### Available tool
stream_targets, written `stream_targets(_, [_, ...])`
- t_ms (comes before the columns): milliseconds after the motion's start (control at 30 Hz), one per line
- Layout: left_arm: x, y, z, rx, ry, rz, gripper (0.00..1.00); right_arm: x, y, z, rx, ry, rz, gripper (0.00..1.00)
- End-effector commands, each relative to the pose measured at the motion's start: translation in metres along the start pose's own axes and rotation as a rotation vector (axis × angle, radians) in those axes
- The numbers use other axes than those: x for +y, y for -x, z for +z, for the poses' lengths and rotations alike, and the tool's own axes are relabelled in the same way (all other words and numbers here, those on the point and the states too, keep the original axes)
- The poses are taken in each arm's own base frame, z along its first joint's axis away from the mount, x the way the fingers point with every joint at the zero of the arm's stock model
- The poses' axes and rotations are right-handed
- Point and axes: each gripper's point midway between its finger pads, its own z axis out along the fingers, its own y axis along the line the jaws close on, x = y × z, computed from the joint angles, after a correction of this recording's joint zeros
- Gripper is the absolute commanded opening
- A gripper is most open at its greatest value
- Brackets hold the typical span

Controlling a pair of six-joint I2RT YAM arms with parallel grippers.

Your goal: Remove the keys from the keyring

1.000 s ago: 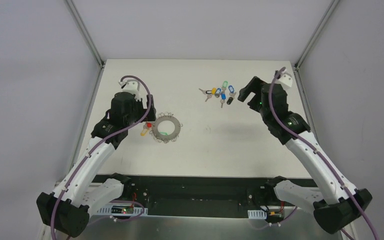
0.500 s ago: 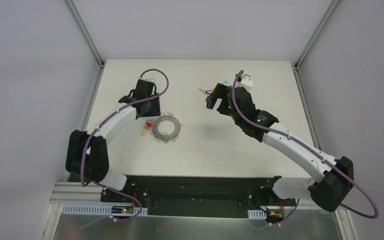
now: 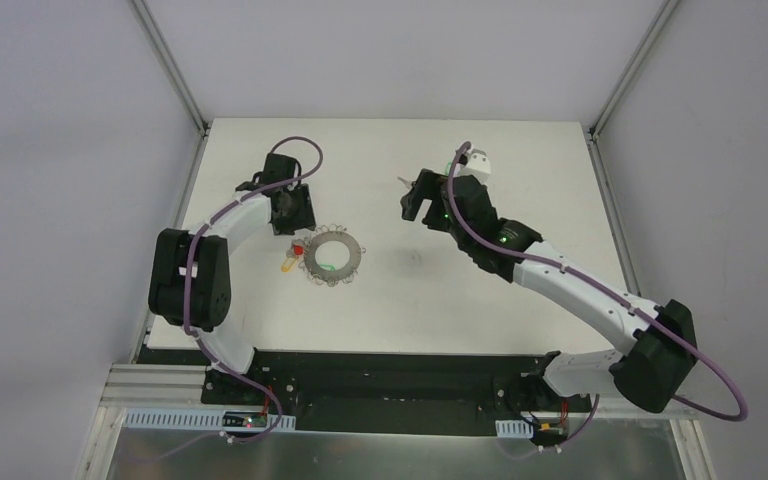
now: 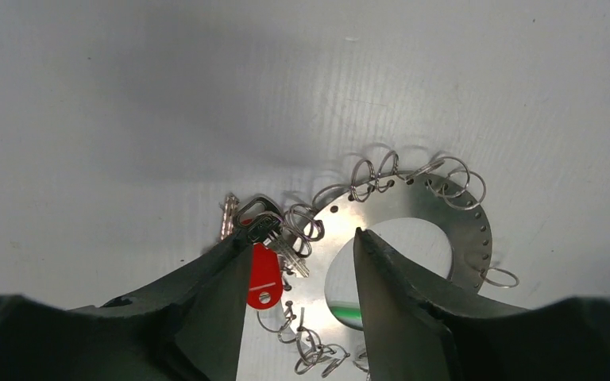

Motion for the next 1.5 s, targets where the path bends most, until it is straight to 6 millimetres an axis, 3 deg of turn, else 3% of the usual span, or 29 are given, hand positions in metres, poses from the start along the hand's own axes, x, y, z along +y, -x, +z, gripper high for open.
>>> stream_targets(0, [-0.015,0.027,-0.022,-0.068,-0.082,-0.068,0.52,0.02,-0.014,0.025,0.058,0.022,-0.018,0.92])
stream_targets(100, [-0.01,0.04,-0.038,-0.119,-0.081,-0.103,0.51,0.027,-0.042,0.045,0.168,-0.008,-0.061,0.84])
stream_targets(233, [0.008,0.065,-0.082,-0.258,-0.094,-0.162,0.54,0.033,-0.09,0.066,0.3,-0.045,-0.145,0.77])
stream_targets(367, [0.006,0.072,-0.111,-0.339,-0.134,-0.14,0.58,0.044,-0.121,0.081,0.394,-0.032,-0.207,0.7])
stream_targets(500, [0.004,0.073,-0.122,-0.367,-0.157,-0.132,0.59,0.059,-0.145,0.09,0.465,0.021,-0.272,0.71])
stream_targets(667, [0.001,0.074,-0.127,-0.373,-0.175,-0.138,0.59,0.053,-0.172,0.108,0.541,-0.036,-0.311,0.71])
stream_targets(933, [-0.001,0.074,-0.127,-0.369,-0.191,-0.146,0.59,0.036,-0.194,0.13,0.576,-0.148,-0.344,0.66])
stream_targets(1100, [-0.002,0.073,-0.126,-0.365,-0.195,-0.147,0.59,0.028,-0.208,0.131,0.638,-0.204,-0.336,0.52])
stream_targets(1367, [-0.004,0.073,-0.127,-0.361,-0.209,-0.149,0.6,0.03,-0.195,0.125,0.606,-0.197,-0.336,0.3])
stream_targets(1467, [-0.007,0.071,-0.125,-0.348,-0.226,-0.149,0.6,0.036,-0.18,0.117,0.573,-0.176,-0.335,0.28])
